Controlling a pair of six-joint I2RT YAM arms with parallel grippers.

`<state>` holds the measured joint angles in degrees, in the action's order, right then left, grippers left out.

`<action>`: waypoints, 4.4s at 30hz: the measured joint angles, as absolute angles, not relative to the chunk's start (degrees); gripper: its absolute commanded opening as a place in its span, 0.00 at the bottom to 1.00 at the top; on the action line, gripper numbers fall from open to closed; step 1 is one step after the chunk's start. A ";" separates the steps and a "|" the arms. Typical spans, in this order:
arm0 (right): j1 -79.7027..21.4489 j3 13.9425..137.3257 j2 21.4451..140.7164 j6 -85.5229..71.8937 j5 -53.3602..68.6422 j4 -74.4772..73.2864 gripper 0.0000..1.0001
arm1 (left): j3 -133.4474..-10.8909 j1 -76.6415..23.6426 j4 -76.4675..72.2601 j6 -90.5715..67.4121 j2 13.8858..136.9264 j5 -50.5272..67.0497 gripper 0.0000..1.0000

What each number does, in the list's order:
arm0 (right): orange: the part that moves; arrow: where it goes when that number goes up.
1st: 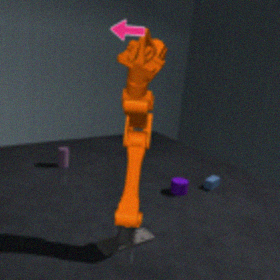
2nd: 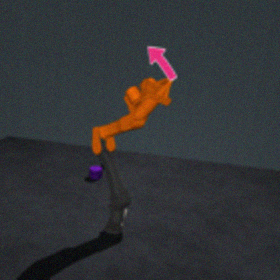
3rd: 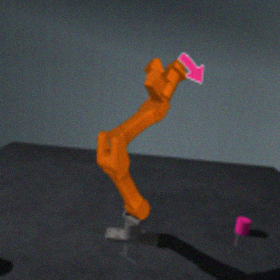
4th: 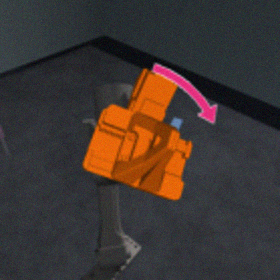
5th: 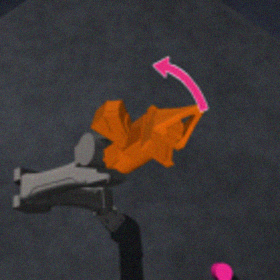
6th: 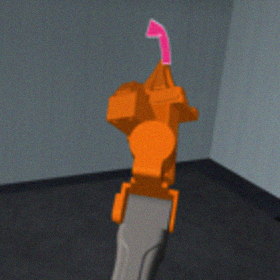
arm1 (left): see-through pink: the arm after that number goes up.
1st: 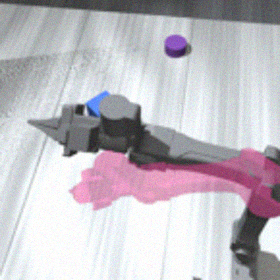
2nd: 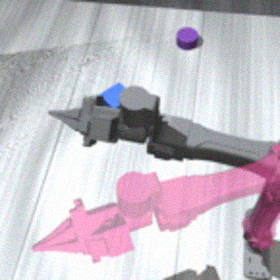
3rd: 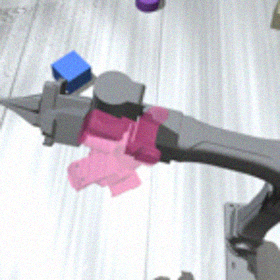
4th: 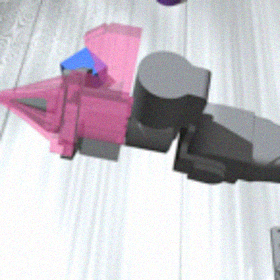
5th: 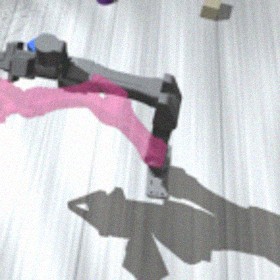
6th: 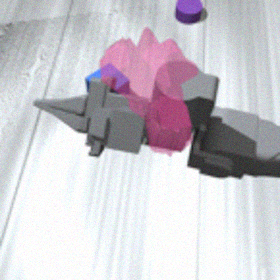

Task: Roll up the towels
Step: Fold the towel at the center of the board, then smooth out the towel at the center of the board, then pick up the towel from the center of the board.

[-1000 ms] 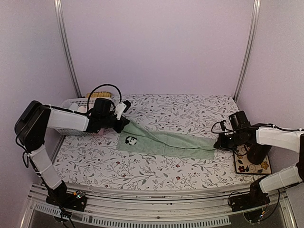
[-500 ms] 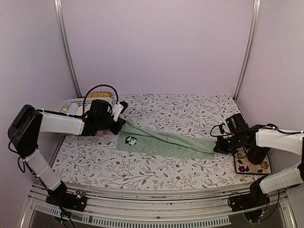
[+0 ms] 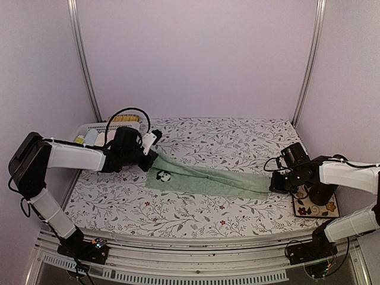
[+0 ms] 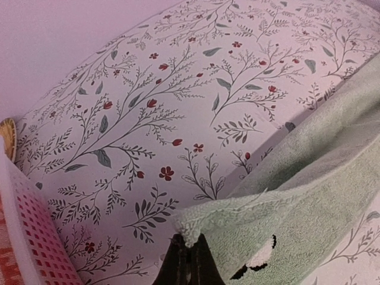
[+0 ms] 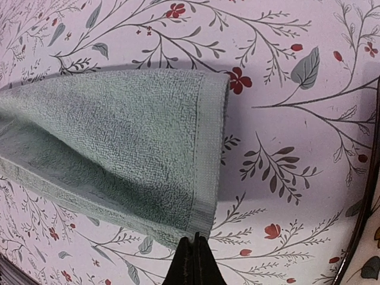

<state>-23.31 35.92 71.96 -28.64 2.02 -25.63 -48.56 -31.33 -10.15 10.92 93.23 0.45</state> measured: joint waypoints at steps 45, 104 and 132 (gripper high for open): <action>-18.17 36.80 81.93 -30.94 5.72 -16.67 0.49 | -51.92 -36.64 -10.09 -7.20 93.43 -0.12 0.32; -17.08 48.97 88.90 -21.85 -4.16 -30.20 0.57 | -42.04 -33.08 -8.03 -12.08 95.37 11.55 0.22; -8.93 35.90 85.69 -32.62 14.83 -12.27 0.05 | -46.06 -36.38 -13.74 -13.72 95.24 12.58 0.20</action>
